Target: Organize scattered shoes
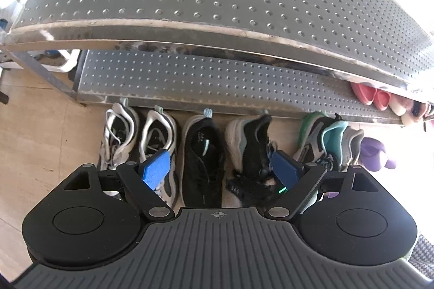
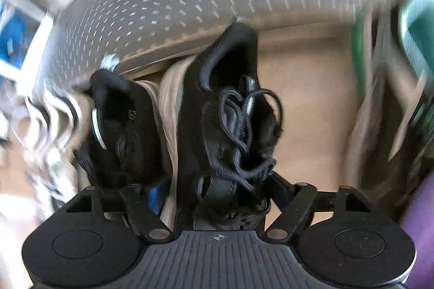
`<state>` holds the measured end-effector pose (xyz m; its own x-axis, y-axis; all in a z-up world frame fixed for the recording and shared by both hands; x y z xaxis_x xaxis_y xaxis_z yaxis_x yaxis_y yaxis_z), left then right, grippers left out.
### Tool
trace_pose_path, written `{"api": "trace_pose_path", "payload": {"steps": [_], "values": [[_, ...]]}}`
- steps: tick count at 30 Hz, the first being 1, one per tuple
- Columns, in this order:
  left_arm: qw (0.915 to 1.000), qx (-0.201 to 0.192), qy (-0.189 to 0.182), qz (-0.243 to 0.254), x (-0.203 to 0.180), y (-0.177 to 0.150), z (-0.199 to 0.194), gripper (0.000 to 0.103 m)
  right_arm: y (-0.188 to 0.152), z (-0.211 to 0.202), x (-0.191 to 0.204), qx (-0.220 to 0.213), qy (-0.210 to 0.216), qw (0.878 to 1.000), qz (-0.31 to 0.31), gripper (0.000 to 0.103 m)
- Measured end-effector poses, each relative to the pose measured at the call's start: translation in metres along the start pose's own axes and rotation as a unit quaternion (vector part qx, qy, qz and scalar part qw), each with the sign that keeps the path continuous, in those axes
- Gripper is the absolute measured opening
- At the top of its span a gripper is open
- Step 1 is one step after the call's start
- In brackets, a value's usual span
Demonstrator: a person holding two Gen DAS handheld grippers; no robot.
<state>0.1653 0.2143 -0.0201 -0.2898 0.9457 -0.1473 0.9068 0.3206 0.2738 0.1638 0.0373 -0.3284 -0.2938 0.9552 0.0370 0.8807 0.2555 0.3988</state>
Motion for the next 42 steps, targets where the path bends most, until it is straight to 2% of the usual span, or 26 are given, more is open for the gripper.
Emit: {"api": "trace_pose_path", "payload": {"steps": [1,3,5,6,8,11,12,14,16,18,19,24,26,27,29,30,31,32,33,34,36,37,38,40,42], "values": [[1.0000,-0.002,0.001,0.001,0.000,-0.001,-0.001,0.087,-0.002,-0.007,0.006,-0.028,-0.042,0.998,-0.046,0.075],[1.0000,-0.006,0.005,0.005,0.001,-0.002,-0.003,0.087,-0.005,-0.007,0.005,-0.021,-0.035,0.998,-0.044,0.080],[1.0000,-0.006,0.005,0.003,0.003,-0.002,-0.004,0.087,-0.005,-0.004,0.004,0.023,0.026,0.999,-0.012,0.080],[1.0000,-0.007,0.004,0.001,0.004,-0.002,-0.005,0.087,-0.003,-0.011,0.002,0.030,0.050,0.998,0.007,0.094],[0.9999,-0.011,0.001,-0.005,0.007,-0.002,-0.008,0.087,0.001,-0.024,-0.001,0.043,0.097,0.993,0.045,0.091],[0.9998,-0.019,-0.002,-0.008,0.009,0.000,-0.014,0.087,0.003,-0.036,-0.017,0.044,0.096,0.990,0.089,0.094],[0.9997,-0.021,-0.003,-0.009,0.010,0.000,-0.016,0.087,-0.001,-0.038,-0.024,0.060,0.091,0.989,0.104,0.094],[0.9996,-0.024,-0.005,-0.012,0.011,-0.001,-0.019,0.087,-0.014,-0.037,-0.032,0.094,0.097,0.986,0.103,0.092],[0.9996,-0.024,-0.007,-0.015,0.013,-0.001,-0.019,0.087,-0.044,-0.032,-0.036,0.158,0.092,0.981,0.058,0.082],[0.9995,-0.023,-0.008,-0.018,0.015,-0.001,-0.020,0.087,-0.074,-0.025,-0.034,0.200,0.078,0.977,0.002,0.073],[0.9995,-0.023,-0.009,-0.019,0.015,-0.001,-0.020,0.087,-0.085,-0.022,-0.033,0.206,0.070,0.976,-0.020,0.070],[0.9995,-0.022,-0.007,-0.019,0.017,-0.003,-0.020,0.087,-0.103,-0.005,-0.017,0.172,0.028,0.981,-0.086,0.070],[0.9996,-0.020,-0.006,-0.020,0.018,-0.003,-0.019,0.087,-0.109,-0.012,-0.013,0.161,0.022,0.978,-0.131,0.069],[0.9996,-0.019,-0.006,-0.020,0.018,-0.003,-0.018,0.087,-0.109,-0.014,-0.002,0.147,0.020,0.975,-0.163,0.063],[0.9995,-0.021,-0.007,-0.021,0.018,-0.002,-0.018,0.087,-0.107,-0.020,0.021,0.116,0.014,0.968,-0.222,0.063],[0.9996,-0.021,-0.007,-0.020,0.017,-0.001,-0.018,0.087,-0.099,-0.025,0.031,0.081,0.007,0.971,-0.225,0.058],[0.9996,-0.021,-0.007,-0.019,0.016,-0.001,-0.018,0.087,-0.092,-0.030,0.037,0.051,0.010,0.972,-0.227,0.046],[0.9996,-0.022,-0.007,-0.018,0.016,-0.001,-0.018,0.087,-0.087,-0.032,0.042,0.036,0.012,0.972,-0.232,0.043],[0.9996,-0.021,-0.008,-0.017,0.015,-0.001,-0.018,0.087,-0.080,-0.034,0.052,0.026,0.015,0.969,-0.245,0.049],[0.9997,-0.019,-0.008,-0.016,0.015,-0.002,-0.017,0.088,-0.078,-0.034,0.058,0.041,0.025,0.966,-0.255,0.061],[0.9997,-0.017,-0.009,-0.014,0.014,-0.002,-0.016,0.087,-0.073,-0.034,0.070,0.081,0.041,0.956,-0.278,0.069],[0.9997,-0.017,-0.009,-0.016,0.014,-0.002,-0.016,0.088,-0.071,-0.038,0.072,0.079,0.047,0.955,-0.282,0.070],[0.9997,-0.017,-0.010,-0.018,0.015,-0.002,-0.017,0.087,-0.067,-0.045,0.070,0.068,0.052,0.958,-0.274,0.071],[0.9995,-0.020,-0.011,-0.021,0.016,-0.002,-0.019,0.088,-0.061,-0.054,0.059,0.055,0.064,0.970,-0.229,0.081],[0.9993,-0.024,-0.012,-0.024,0.018,-0.001,-0.022,0.088,-0.052,-0.061,0.031,0.050,0.078,0.986,-0.137,0.081]]}}
Point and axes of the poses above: each gripper's, at about its wrist camera, not at the fingertips, and z roughly the way its jaws point, x to its left, y to its top, the point moved 4 cm from there along z, roughly the way its jaws point, and after that the axes turned 9 degrees about z, right-handed, at the moved point
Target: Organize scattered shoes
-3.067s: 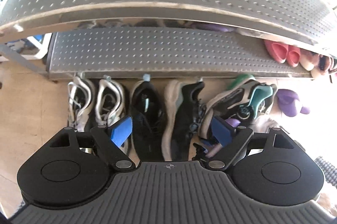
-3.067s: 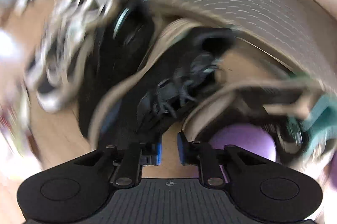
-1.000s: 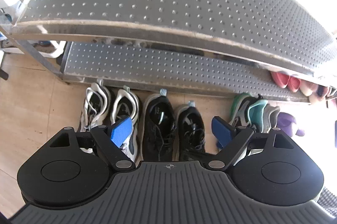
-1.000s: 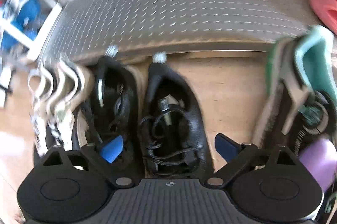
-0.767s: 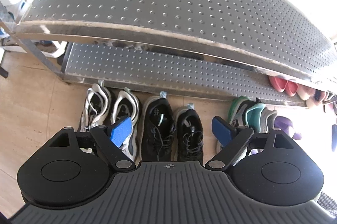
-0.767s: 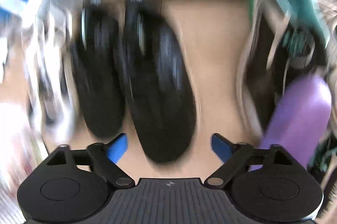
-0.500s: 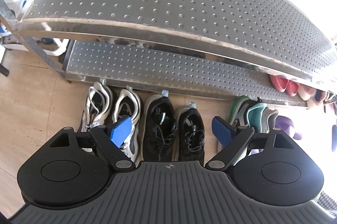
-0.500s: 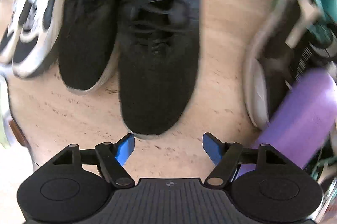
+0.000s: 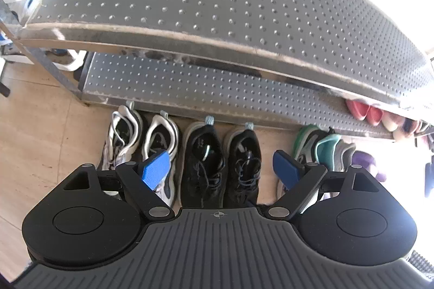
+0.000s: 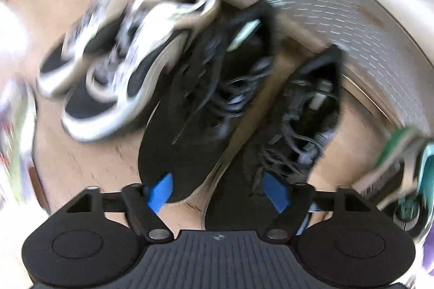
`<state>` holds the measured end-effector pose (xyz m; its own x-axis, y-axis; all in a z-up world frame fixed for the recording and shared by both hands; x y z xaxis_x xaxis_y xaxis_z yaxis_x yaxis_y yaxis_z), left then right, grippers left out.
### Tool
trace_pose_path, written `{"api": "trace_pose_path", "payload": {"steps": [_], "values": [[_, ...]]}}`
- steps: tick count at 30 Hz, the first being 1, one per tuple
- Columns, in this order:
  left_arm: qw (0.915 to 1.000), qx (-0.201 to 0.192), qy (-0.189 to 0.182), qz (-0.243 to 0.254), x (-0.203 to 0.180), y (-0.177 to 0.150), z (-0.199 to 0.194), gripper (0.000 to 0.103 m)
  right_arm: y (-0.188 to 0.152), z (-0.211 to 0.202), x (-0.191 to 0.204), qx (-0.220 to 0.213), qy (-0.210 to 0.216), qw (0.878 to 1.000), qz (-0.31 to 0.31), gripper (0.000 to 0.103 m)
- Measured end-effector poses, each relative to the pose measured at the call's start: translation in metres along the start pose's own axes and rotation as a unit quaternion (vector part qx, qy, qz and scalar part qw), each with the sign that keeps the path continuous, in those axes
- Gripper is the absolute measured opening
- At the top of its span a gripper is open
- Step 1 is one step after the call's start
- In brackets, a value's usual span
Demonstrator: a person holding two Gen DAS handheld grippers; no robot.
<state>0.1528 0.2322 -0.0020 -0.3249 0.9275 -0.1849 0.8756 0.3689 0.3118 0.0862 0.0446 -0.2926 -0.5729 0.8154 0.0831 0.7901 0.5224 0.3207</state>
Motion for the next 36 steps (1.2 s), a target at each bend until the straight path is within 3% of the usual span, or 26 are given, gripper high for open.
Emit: {"api": "trace_pose_path", "payload": {"steps": [2,3,4,5,6,10,12,14,18,20,22,24,28,31,33,36], "values": [[1.0000,-0.002,0.000,0.000,0.000,0.000,-0.001,0.088,-0.004,0.001,-0.028,0.007,-0.003,0.997,0.072,0.079],[1.0000,-0.001,-0.001,0.000,0.000,0.000,-0.001,0.088,-0.007,0.003,-0.041,0.013,-0.007,0.995,0.103,0.073],[1.0000,0.001,-0.001,0.001,-0.001,0.000,0.000,0.088,-0.012,0.006,-0.052,0.024,-0.011,0.993,0.118,0.057],[1.0000,0.002,-0.002,0.001,-0.001,-0.001,0.001,0.088,-0.019,0.005,-0.055,0.035,-0.017,0.992,0.116,0.048],[1.0000,0.003,-0.002,0.002,-0.002,-0.001,0.001,0.088,-0.025,0.011,-0.058,0.060,-0.031,0.993,0.098,0.037],[1.0000,0.007,0.000,0.004,-0.004,0.000,0.004,0.088,-0.045,0.037,-0.058,0.133,-0.114,0.985,-0.013,0.034],[1.0000,0.007,0.001,0.006,-0.006,0.001,0.005,0.088,-0.043,0.046,-0.054,0.121,-0.143,0.982,-0.035,0.034],[0.9999,0.009,0.001,0.009,-0.007,0.001,0.007,0.088,-0.038,0.052,-0.047,0.110,-0.147,0.982,-0.044,0.034],[0.9997,0.015,0.004,0.016,-0.011,0.001,0.012,0.088,-0.034,0.059,-0.019,0.107,-0.164,0.971,-0.135,0.012],[0.9996,0.017,0.004,0.023,-0.014,0.001,0.012,0.088,-0.035,0.051,-0.020,0.097,-0.160,0.972,-0.144,0.014],[0.9993,0.019,0.004,0.031,-0.019,0.001,0.013,0.088,-0.029,0.036,-0.028,0.095,-0.157,0.975,-0.127,0.041],[0.9989,0.021,0.002,0.042,-0.026,0.000,0.014,0.088,-0.021,0.018,-0.036,0.091,-0.149,0.979,-0.106,0.051],[0.9977,0.027,-0.004,0.061,-0.048,-0.007,0.019,0.088,0.022,-0.075,-0.086,0.068,-0.104,0.992,0.004,0.071],[0.9951,0.042,-0.008,0.089,-0.072,-0.020,0.029,0.088,0.044,-0.140,-0.124,0.038,-0.085,0.992,0.081,0.092],[0.9901,0.068,-0.016,0.121,-0.097,-0.035,0.048,0.088,0.058,-0.185,-0.156,0.002,-0.064,0.988,0.142,0.092],[0.9850,0.099,-0.025,0.139,-0.121,-0.052,0.075,0.088,0.048,-0.191,-0.184,-0.059,-0.044,0.970,0.230,0.092]]}}
Point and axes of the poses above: each gripper's, at about its wrist camera, not at the fingertips, and z roughly the way its jaws point, x to its left, y to its top, the point moved 4 cm from there along z, roughly the way its jaws point, and after that the axes turned 9 degrees about z, right-handed, at the moved point
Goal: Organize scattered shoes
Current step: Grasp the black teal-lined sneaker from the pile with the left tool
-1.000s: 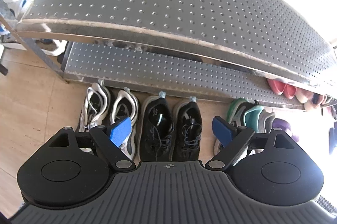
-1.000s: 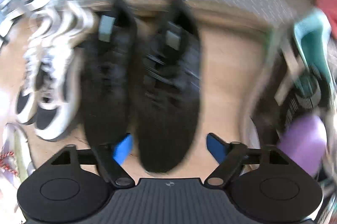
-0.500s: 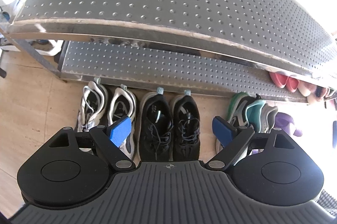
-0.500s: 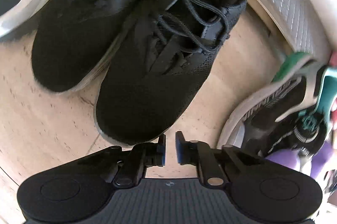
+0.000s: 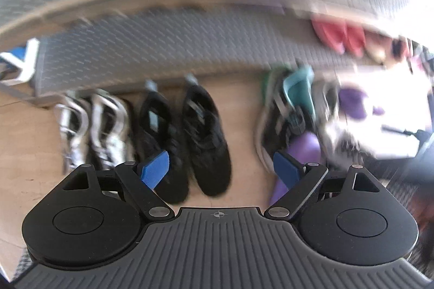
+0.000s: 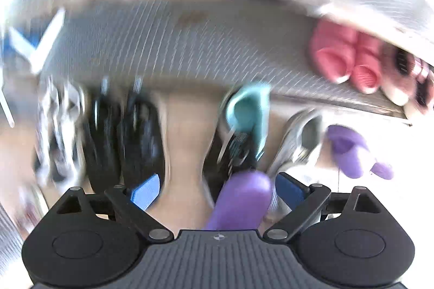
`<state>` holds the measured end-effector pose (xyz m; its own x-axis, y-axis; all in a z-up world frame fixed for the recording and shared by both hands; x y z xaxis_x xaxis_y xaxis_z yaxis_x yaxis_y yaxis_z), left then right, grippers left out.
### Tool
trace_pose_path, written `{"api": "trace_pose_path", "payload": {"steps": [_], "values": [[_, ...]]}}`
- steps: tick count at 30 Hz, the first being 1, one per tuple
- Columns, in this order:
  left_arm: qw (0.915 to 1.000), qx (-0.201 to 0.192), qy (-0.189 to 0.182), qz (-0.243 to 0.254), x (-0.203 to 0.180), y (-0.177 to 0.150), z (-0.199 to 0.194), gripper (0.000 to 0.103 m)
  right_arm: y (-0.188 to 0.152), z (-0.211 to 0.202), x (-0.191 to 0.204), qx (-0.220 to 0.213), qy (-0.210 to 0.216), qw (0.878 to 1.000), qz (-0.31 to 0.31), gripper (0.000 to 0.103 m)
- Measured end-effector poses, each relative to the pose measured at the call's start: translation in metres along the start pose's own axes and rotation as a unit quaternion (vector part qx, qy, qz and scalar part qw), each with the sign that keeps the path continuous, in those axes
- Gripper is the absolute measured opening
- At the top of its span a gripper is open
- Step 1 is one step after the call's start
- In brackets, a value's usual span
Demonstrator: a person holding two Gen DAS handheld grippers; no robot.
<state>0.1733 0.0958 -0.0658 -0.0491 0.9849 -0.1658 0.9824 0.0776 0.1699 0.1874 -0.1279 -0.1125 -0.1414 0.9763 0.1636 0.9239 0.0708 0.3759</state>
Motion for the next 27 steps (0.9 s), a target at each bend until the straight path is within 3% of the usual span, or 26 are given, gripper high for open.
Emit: {"api": "trace_pose_path", "payload": {"steps": [2,5,6,12,14,19,21,23,25,27], "values": [[0.9997,0.023,-0.011,0.006,-0.019,-0.002,0.026,0.088,-0.005,0.009,-0.021,-0.009,0.009,0.998,0.058,0.086],[0.9995,0.025,-0.016,0.006,-0.042,0.006,0.058,0.088,-0.002,0.023,-0.046,0.055,0.008,0.991,0.124,0.082],[0.9996,0.024,-0.017,0.005,-0.049,0.009,0.068,0.088,0.003,0.018,-0.051,0.055,0.026,0.991,0.123,0.081],[0.9999,0.009,-0.008,-0.007,-0.104,0.043,0.140,0.091,0.024,-0.017,-0.080,-0.012,0.030,0.989,0.144,0.090],[0.9995,0.032,-0.002,-0.003,-0.121,0.045,0.164,0.091,0.026,-0.020,-0.090,-0.008,0.035,0.986,0.163,0.091],[0.9969,0.072,0.003,0.031,-0.147,0.022,0.206,0.087,0.029,-0.028,-0.110,0.002,0.067,0.974,0.214,0.091],[0.9927,0.113,0.040,0.010,-0.144,0.007,0.216,0.065,0.029,-0.031,-0.113,0.004,0.077,0.971,0.225,0.092],[0.9861,0.151,0.069,0.003,-0.146,-0.010,0.218,0.052,0.030,-0.033,-0.114,0.003,0.079,0.970,0.228,0.093],[0.9836,0.166,0.062,0.034,-0.158,-0.022,0.222,0.056,0.030,-0.034,-0.113,0.003,0.080,0.970,0.230,0.094],[0.9753,0.198,0.047,0.085,-0.173,-0.040,0.233,0.067,0.030,-0.034,-0.110,0.003,0.085,0.969,0.231,0.094]]}}
Point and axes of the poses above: each gripper's, at about its wrist camera, not at the fingertips, and z roughly the way its jaws point, x to its left, y to its top, the point moved 4 cm from there along z, roughly the way its jaws point, and after that the axes turned 9 degrees about z, right-handed, at the moved point
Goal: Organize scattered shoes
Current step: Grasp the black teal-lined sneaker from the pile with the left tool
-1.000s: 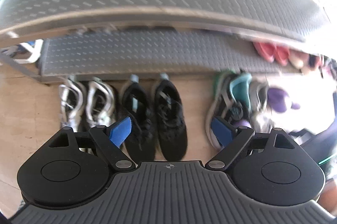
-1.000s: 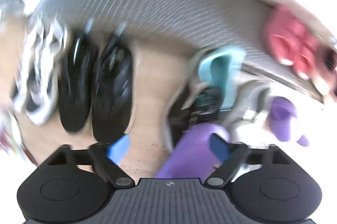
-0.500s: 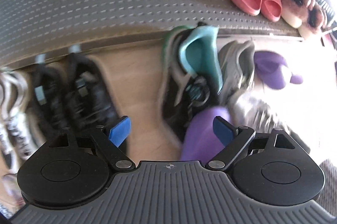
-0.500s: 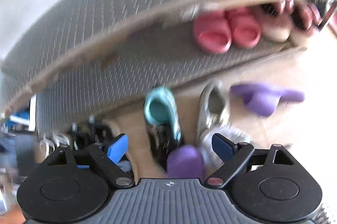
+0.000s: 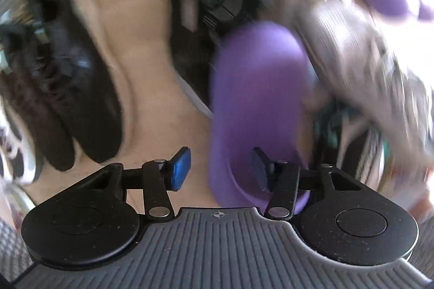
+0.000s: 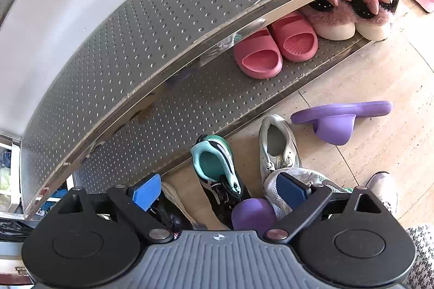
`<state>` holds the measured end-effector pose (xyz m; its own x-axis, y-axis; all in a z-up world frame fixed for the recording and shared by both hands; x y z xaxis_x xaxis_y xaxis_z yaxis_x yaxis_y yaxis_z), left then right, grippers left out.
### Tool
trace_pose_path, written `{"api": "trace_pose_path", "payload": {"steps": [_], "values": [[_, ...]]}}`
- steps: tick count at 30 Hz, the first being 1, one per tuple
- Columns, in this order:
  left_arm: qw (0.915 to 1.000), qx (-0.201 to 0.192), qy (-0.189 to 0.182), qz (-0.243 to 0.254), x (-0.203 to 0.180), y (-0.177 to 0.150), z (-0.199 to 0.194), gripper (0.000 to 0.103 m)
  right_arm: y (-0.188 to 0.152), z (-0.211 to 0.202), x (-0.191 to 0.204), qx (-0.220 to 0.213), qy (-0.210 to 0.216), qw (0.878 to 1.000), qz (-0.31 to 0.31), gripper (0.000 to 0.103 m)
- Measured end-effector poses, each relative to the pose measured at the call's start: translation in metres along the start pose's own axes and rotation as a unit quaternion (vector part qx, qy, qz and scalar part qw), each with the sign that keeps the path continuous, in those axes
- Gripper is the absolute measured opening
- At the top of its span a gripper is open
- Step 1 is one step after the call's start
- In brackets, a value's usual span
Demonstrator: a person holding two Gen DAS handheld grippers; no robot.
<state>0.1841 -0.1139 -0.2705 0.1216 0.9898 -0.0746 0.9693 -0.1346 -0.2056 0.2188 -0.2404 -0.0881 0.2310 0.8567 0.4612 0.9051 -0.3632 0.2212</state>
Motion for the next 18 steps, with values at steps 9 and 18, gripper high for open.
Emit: {"api": "trace_pose_path", "payload": {"steps": [9,18], "values": [[0.9915,0.111,-0.041,0.054,-0.024,-0.045,0.018,0.072,-0.007,0.007,0.004,0.012,0.001,1.000,-0.005,0.094],[0.9677,-0.237,0.048,-0.070,0.046,0.061,-0.089,0.096,-0.005,0.000,0.003,0.000,0.011,1.000,-0.001,0.094]]}}
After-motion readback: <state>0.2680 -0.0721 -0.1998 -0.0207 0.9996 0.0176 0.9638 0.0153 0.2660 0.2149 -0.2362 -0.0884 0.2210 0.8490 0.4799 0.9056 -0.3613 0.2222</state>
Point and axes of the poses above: each gripper's, at about its wrist camera, not at the fingertips, and z roughly the way its jaws point, x to its left, y to its top, the point moved 4 cm from there along z, roughly the way its jaws point, and after that the axes turned 9 degrees about z, right-handed, at the moved point
